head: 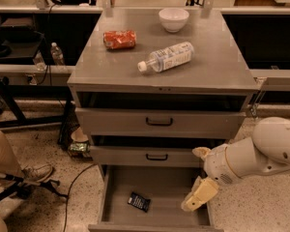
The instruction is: Pick rxbar blueberry from bottom drawer and place on counter
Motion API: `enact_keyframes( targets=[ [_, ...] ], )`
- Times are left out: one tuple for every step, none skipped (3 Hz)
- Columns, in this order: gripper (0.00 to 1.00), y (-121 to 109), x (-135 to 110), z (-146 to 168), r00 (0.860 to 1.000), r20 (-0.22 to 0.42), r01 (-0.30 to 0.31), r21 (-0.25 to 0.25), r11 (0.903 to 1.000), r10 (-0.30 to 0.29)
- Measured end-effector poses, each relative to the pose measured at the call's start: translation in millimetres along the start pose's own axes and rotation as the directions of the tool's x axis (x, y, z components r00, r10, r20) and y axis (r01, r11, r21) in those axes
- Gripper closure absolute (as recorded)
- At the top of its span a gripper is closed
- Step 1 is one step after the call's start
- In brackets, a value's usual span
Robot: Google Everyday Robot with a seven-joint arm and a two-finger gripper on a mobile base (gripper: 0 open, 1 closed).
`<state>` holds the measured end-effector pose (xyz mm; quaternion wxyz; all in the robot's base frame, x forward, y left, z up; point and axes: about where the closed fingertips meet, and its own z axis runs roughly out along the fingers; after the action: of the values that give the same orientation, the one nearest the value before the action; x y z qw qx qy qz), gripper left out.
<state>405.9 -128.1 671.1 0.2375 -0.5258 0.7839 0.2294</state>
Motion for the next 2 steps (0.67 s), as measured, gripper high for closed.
enact_keyframes(
  targets=[
    [0.0,0,0,0,1.0,0.0,0.0,0.0,1.0,0.0],
    [0.0,-10,22,30,1.0,0.009,-0.024,0.011,0.9996,0.024]
  ],
)
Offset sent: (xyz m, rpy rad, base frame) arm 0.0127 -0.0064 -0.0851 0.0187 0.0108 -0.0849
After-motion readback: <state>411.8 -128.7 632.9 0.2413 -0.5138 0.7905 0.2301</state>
